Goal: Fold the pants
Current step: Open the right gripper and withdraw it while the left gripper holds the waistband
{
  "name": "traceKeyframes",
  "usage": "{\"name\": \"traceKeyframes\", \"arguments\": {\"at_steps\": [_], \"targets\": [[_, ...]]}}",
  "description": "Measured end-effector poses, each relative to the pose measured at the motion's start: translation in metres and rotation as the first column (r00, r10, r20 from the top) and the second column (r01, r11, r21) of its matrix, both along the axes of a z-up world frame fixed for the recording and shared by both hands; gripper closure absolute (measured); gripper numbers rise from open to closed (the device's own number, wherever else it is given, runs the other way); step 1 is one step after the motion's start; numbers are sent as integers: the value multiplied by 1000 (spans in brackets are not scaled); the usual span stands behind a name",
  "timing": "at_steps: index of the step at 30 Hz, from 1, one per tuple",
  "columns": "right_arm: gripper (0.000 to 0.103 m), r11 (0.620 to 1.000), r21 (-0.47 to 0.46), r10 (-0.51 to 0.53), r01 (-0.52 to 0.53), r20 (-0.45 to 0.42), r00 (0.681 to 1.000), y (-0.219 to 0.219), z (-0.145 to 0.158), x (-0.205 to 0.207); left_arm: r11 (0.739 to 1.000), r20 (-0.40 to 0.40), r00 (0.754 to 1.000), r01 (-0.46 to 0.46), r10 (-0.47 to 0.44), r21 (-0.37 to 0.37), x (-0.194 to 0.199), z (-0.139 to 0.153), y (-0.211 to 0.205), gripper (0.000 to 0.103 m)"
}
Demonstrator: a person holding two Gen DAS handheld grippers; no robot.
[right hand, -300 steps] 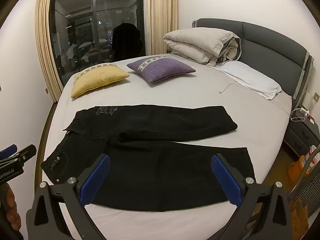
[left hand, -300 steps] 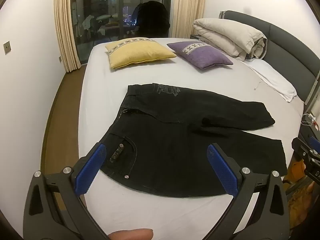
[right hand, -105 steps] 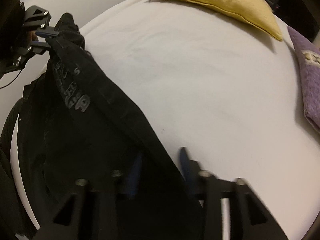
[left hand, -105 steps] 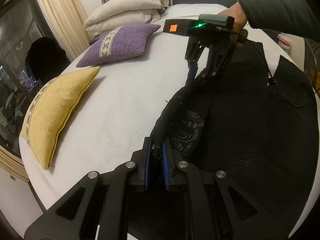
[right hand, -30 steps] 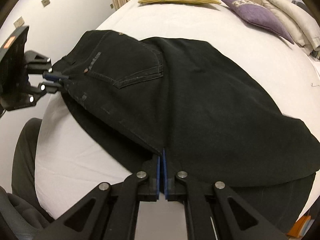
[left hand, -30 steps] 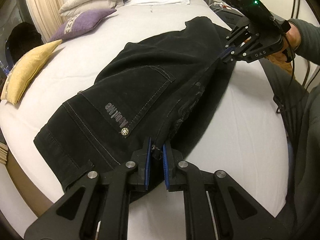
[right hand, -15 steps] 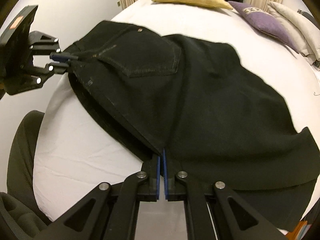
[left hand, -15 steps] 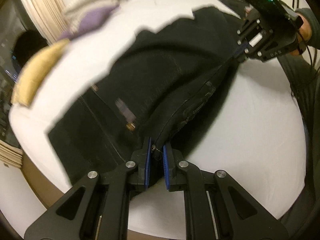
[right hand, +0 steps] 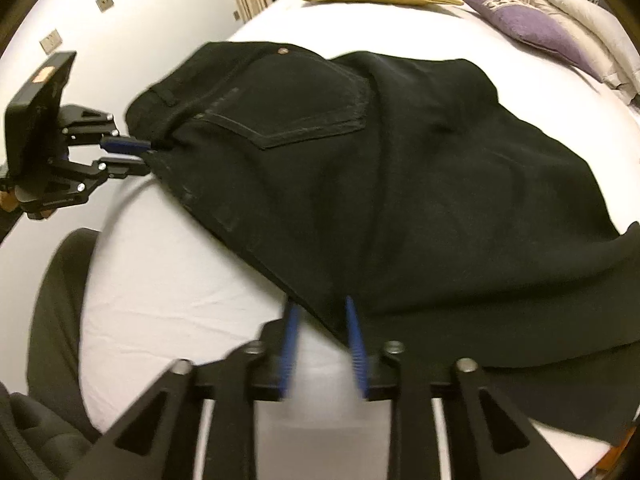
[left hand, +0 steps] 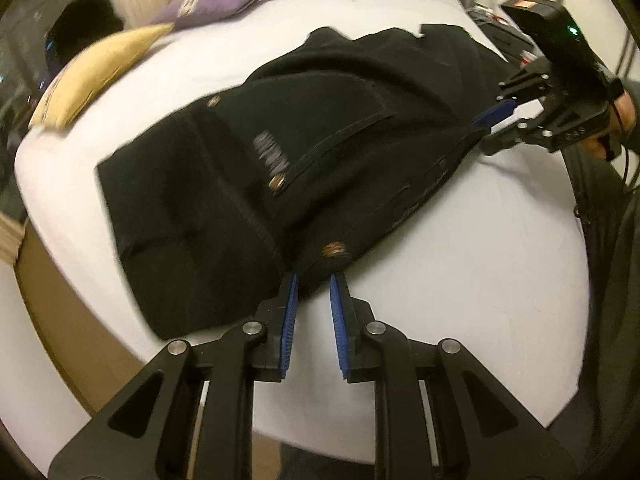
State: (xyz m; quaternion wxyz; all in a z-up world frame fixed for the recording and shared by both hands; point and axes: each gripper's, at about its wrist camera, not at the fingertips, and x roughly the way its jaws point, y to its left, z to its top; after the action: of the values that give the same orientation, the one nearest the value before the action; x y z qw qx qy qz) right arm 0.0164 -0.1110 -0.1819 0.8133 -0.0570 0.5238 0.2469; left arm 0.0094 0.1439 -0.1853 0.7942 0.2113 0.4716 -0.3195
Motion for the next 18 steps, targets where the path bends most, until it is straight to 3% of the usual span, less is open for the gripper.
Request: {"name": "traceKeyframes", "arguments": {"at_steps": [2,5,9,11,15,17,18], "targets": [[66,1000,11,3,-3,8,1000,-2,7,-3,999,-17,999,-42,42,-19,-7,6,13,87],[66,996,87,-20,14,60,998,-12,32,-7,984,-3,993,-118,118,-131,0,29,19,87],[66,977,183,-126,106,99,987,-30,54,15,961,54,981,-168,184,-222,32,48,-11,87],[66,966,204,-176,159,72,982,-41,45,26,956,24,981,-184,195,-226,49,39,-30,87],[67,944,144,-285,296,-89,954,-59,-6,28,969,-82,974,-220,212,-113,81,-14,-62,87],[79,939,154,-298,307,-83,951,-73,-15,15,960,-83,972,-231,220,-156,81,-22,-57,87],[80,944,152,-286,294,-72,956,-78,-14,5,957,-91,969,-243,230,-161,81,-21,-54,87]]}}
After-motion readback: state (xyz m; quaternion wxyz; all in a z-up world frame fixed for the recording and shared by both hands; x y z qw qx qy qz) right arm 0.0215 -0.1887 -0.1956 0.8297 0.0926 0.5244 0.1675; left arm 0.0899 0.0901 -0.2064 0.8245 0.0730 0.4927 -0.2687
